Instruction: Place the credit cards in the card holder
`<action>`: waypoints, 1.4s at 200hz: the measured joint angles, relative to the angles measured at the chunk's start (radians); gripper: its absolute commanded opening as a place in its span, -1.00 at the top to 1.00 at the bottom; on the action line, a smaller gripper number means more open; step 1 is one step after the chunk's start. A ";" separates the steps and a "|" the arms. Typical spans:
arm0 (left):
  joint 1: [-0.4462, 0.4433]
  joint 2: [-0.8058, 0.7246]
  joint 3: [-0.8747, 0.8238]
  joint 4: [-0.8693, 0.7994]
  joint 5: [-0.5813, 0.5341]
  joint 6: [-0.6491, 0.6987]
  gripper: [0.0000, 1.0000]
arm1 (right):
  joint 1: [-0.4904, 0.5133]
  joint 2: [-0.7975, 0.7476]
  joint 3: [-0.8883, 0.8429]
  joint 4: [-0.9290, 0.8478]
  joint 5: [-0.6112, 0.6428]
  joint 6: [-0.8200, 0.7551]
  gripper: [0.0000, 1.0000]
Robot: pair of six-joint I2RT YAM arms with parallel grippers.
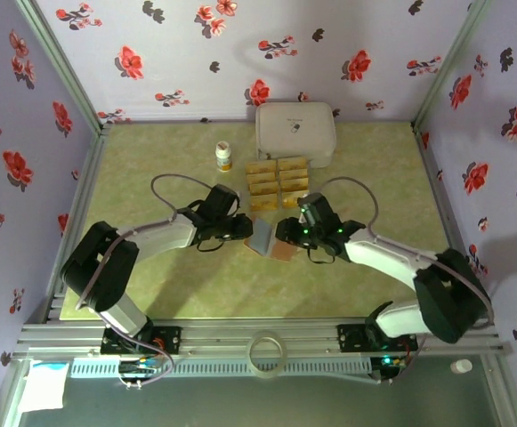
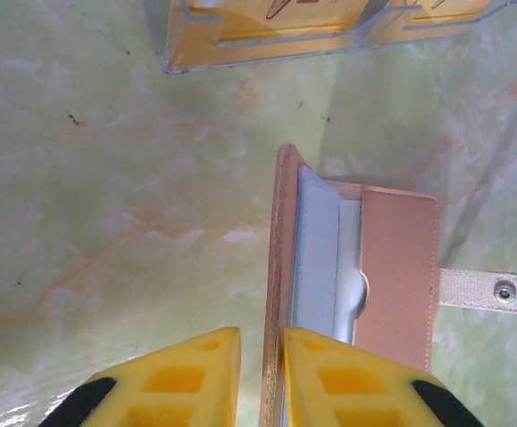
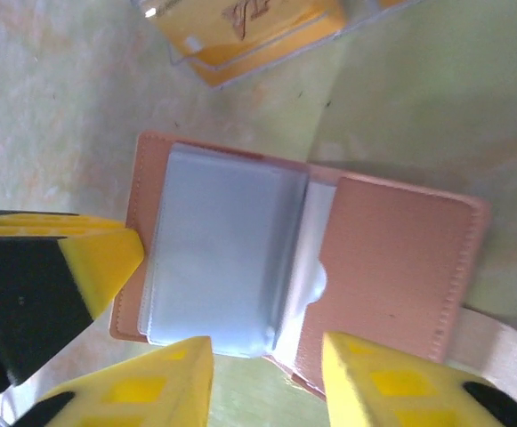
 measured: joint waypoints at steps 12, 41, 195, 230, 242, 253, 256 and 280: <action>0.000 0.000 -0.001 0.002 0.000 0.000 0.53 | 0.006 0.039 -0.001 0.014 0.000 0.002 0.39; 0.000 0.000 -0.001 0.007 0.002 -0.001 0.27 | 0.006 0.094 -0.012 0.048 0.012 0.001 0.50; 0.051 0.020 -0.038 0.168 0.129 -0.055 0.53 | -0.017 0.154 -0.109 0.187 0.025 0.002 0.69; 0.053 0.031 -0.044 0.189 0.140 -0.065 0.77 | -0.018 0.154 -0.113 0.194 0.025 0.002 0.69; 0.054 0.031 -0.045 0.199 0.143 -0.074 0.88 | -0.018 0.156 -0.113 0.195 0.025 0.002 0.69; 0.056 0.031 -0.050 0.216 0.148 -0.079 0.95 | -0.018 0.159 -0.113 0.200 0.025 0.002 0.69; 0.058 0.031 -0.052 0.219 0.150 -0.080 0.96 | -0.019 0.161 -0.113 0.203 0.024 0.002 0.69; 0.067 0.031 -0.071 0.257 0.163 -0.090 0.95 | -0.023 0.179 -0.104 0.218 0.010 0.001 0.71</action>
